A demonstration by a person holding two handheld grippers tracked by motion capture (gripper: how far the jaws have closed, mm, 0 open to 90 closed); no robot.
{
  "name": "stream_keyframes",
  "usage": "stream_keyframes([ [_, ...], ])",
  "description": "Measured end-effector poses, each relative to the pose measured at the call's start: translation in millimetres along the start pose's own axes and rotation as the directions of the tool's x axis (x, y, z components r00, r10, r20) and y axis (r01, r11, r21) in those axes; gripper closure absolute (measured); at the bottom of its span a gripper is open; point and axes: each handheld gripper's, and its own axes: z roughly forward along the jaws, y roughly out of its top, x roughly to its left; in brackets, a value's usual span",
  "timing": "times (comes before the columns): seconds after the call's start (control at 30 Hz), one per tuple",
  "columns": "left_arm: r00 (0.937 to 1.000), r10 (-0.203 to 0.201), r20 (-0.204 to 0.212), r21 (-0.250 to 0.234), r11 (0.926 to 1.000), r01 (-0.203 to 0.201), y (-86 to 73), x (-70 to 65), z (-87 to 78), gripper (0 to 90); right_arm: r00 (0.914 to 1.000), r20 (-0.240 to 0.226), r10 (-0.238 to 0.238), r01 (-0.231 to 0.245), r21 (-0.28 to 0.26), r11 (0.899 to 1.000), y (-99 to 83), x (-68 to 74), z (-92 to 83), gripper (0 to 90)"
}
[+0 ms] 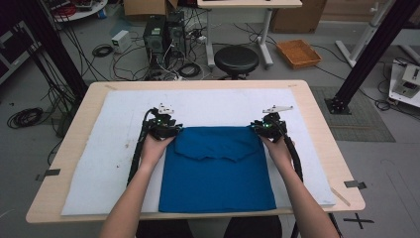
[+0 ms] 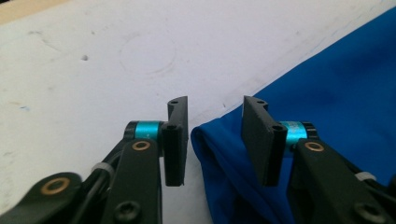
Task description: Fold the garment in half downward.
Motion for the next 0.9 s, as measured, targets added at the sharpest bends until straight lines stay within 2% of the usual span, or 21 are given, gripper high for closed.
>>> stream_keyframes([
  [0.07,1.0000,0.001,-0.002,-0.029,0.9996,-0.001,-2.6,-3.6,-12.1,58.2,1.0000,0.002,0.004,-0.003,-0.015,1.000,-1.2,2.6,-7.9,66.7],
  [0.13,0.9997,-0.022,-0.002,-0.037,0.9991,0.022,-9.0,-7.8,-23.0,57.5,0.9999,-0.005,-0.011,0.010,-0.024,1.000,-4.0,6.2,-14.8,61.9],
  [0.27,0.9972,-0.074,0.012,0.005,0.9973,0.073,-26.7,-16.8,-37.2,56.9,0.9993,0.001,-0.037,0.037,-0.030,0.999,-10.1,15.5,-29.6,58.3],
  [0.33,0.9925,-0.121,0.020,0.035,0.9922,0.120,-33.9,-20.7,-40.7,57.3,0.9996,-0.003,-0.029,0.029,-0.039,0.999,-13.8,19.7,-37.7,56.6],
  [0.4,0.9881,-0.148,0.044,0.059,0.9876,0.145,-40.0,-23.3,-42.9,57.5,0.9996,-0.014,-0.024,0.023,-0.041,0.999,-18.9,23.0,-44.6,56.1],
  [0.53,0.9820,-0.180,0.058,0.069,0.9821,0.175,-47.3,-28.4,-42.7,59.6,0.9998,-0.015,-0.010,0.009,-0.033,0.999,-31.8,27.1,-52.5,56.0],
  [0.63,0.9792,-0.194,0.058,0.074,0.9790,0.190,-47.3,-30.6,-39.8,65.2,0.9996,-0.006,0.028,-0.028,-0.024,0.999,-40.1,26.0,-55.4,56.6],
  [0.77,0.9794,-0.191,0.065,0.079,0.9793,0.186,-46.2,-35.2,-37.6,71.2,0.9950,-0.006,0.100,-0.100,-0.013,0.995,-48.2,19.5,-56.7,58.8],
  [0.9,0.9813,-0.188,0.044,0.089,0.9790,0.183,-45.5,-40.2,-33.6,76.8,0.9936,-0.023,0.110,-0.110,0.012,0.994,-53.7,19.6,-53.2,63.7],
])
